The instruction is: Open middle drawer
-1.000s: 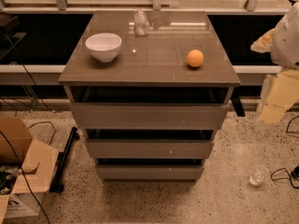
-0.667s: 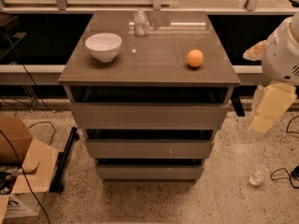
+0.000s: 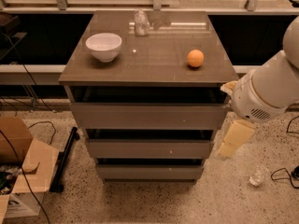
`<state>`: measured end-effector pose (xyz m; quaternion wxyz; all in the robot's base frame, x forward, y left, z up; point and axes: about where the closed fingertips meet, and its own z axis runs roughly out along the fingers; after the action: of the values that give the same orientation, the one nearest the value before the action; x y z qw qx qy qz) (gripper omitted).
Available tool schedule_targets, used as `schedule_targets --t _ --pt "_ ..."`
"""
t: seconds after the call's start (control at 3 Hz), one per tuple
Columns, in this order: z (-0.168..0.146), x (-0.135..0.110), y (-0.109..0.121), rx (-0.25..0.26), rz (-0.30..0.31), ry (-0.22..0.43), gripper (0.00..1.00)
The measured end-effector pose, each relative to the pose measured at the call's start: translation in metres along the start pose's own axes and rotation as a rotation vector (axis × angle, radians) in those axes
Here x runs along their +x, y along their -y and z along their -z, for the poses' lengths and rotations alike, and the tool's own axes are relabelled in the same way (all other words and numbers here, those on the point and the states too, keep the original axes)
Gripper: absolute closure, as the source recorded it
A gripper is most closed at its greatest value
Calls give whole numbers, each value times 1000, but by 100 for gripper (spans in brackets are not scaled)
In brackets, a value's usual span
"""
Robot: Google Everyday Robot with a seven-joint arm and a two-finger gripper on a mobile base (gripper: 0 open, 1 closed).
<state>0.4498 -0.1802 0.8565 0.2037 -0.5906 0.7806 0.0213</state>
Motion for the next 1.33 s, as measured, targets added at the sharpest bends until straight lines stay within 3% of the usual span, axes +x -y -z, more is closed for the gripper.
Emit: schedule_targets --t 0.33,1.0,1.33 --pt "0 0 0 0 0 0 0" --pt "-79 7 -16 -36 -94 57 0" --pt "-126 19 -19 -35 -182 136 0"
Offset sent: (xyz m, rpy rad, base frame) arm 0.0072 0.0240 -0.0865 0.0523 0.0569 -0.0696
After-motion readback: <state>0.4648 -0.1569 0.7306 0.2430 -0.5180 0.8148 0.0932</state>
